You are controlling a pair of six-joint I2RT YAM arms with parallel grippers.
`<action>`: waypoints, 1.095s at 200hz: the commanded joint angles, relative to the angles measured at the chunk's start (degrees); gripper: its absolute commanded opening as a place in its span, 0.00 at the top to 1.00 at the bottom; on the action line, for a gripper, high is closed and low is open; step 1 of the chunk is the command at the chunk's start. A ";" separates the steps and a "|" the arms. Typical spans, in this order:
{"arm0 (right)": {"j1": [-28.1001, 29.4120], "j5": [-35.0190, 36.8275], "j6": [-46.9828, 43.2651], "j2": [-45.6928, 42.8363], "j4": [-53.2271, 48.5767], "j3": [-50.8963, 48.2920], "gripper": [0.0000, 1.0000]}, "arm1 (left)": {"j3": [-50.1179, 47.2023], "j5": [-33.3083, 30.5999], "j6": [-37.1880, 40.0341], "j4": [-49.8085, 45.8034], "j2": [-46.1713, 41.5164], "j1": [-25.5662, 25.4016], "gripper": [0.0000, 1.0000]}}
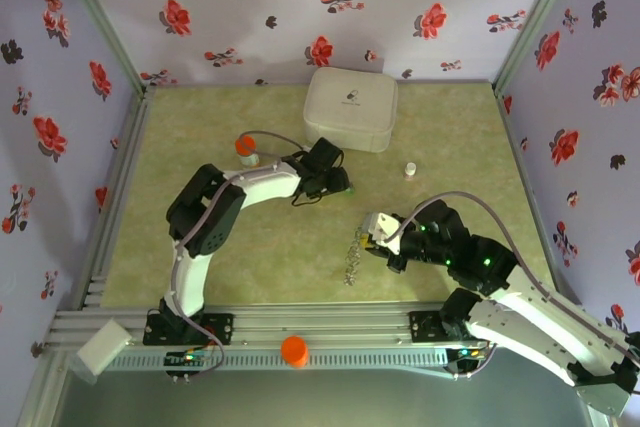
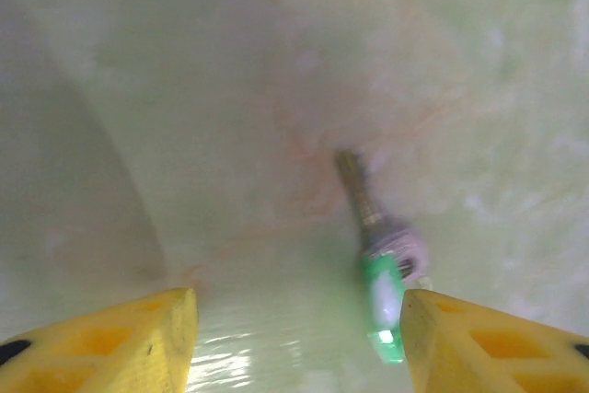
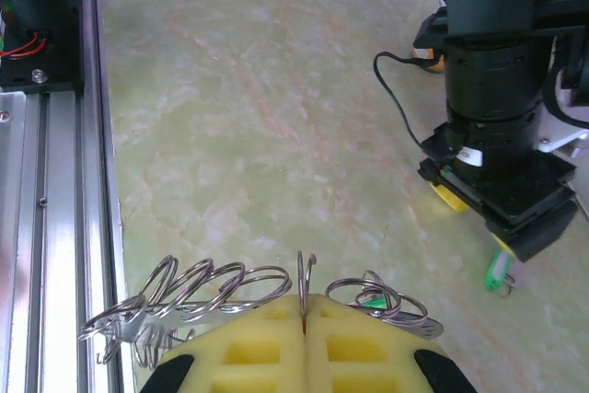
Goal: Put the keys on the keyring
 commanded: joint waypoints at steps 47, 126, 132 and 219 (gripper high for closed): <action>0.20 -0.98 -0.02 -1.05 1.51 0.82 1.00 | 4.79 5.28 -7.09 4.60 5.03 0.29 0.53; 0.24 -1.07 0.24 -1.15 2.40 0.11 1.00 | 4.61 6.64 -6.75 6.99 5.86 0.39 0.94; 0.29 -1.05 0.41 -1.09 2.70 0.10 1.00 | 4.31 6.51 -6.59 7.25 5.66 0.39 0.95; 0.71 -0.81 1.60 1.05 5.44 -0.79 1.00 | -15.21 2.85 -1.66 12.42 -13.59 -0.41 1.00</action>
